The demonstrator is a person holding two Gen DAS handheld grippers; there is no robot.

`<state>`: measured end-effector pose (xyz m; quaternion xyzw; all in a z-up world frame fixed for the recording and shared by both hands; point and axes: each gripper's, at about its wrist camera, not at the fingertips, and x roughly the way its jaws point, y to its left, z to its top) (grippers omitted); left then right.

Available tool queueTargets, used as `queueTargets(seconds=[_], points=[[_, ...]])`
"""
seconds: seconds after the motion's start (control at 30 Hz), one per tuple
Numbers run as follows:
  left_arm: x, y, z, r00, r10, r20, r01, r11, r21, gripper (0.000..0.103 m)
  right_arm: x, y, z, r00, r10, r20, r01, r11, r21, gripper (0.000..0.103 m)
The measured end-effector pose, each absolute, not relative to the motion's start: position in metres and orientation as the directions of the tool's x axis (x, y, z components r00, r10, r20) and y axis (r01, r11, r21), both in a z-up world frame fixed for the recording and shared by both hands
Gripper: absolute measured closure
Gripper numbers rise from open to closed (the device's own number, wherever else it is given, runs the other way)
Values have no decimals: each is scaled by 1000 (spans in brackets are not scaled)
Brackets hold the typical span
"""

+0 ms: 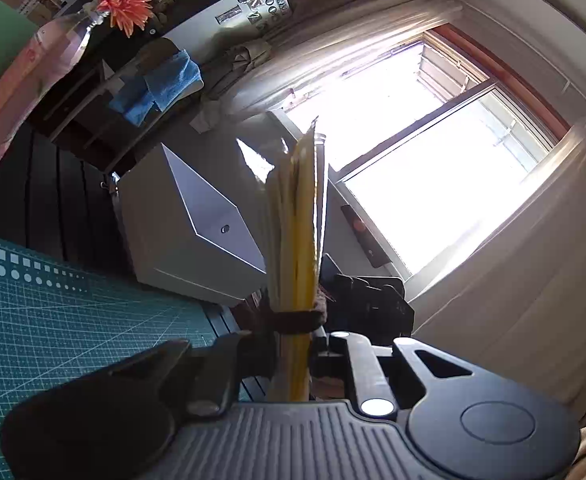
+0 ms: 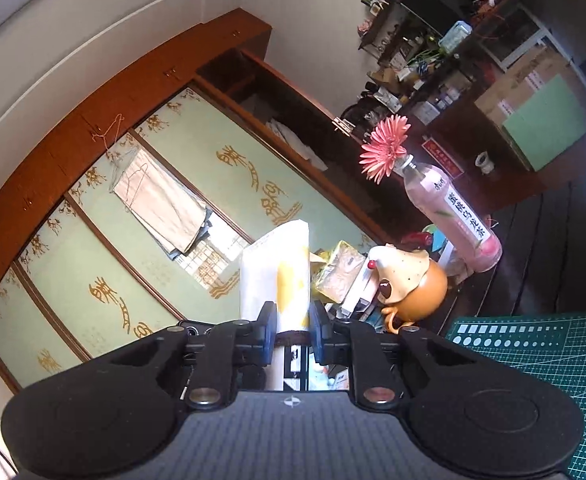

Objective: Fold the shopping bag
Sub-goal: 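Grasp the banded strip with the right tool and take it from the left tool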

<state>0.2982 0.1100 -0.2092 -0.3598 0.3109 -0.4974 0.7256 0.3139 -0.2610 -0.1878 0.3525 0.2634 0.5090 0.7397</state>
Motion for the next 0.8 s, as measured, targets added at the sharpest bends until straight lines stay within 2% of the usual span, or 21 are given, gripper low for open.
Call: queueTargets(seconds=[0.03, 0.13, 0.2, 0.37, 0.47, 0.5, 0.53, 0.6, 0.67, 0.73, 0.8], points=[[299, 112, -210, 313, -946, -82, 495, 236, -836, 89, 314, -262, -189, 347, 938, -26, -560, 229, 796, 66], [300, 118, -209, 317, -947, -57, 489, 215, -846, 89, 313, -262, -191, 337, 941, -25, -552, 219, 804, 63], [301, 121, -210, 311, -949, -42, 486, 197, -852, 89, 312, -258, -193, 323, 946, -23, -545, 206, 812, 58], [302, 117, -211, 285, -958, -33, 482, 173, -859, 89, 313, -244, -197, 298, 954, -30, -540, 195, 819, 59], [304, 115, -213, 267, -963, -23, 476, 152, -866, 85, 313, -237, -198, 292, 956, -19, -543, 182, 820, 79], [305, 115, -214, 268, -963, -25, 474, 154, -867, 85, 312, -235, -198, 290, 957, -16, -544, 178, 820, 84], [305, 115, -214, 272, -962, -30, 473, 160, -867, 84, 312, -233, -198, 287, 958, -12, -545, 174, 820, 84], [305, 117, -214, 282, -959, -35, 468, 169, -867, 69, 312, -234, -198, 294, 956, -7, -544, 173, 821, 86], [305, 120, -214, 293, -956, -31, 464, 171, -869, 60, 310, -244, -191, 321, 947, -12, -543, 194, 817, 87], [305, 123, -213, 303, -953, -30, 463, 175, -869, 57, 311, -254, -190, 348, 938, -2, -534, 200, 821, 87], [305, 125, -211, 324, -945, -50, 455, 202, -867, 49, 312, -264, -188, 390, 921, 0, -523, 222, 823, 87]])
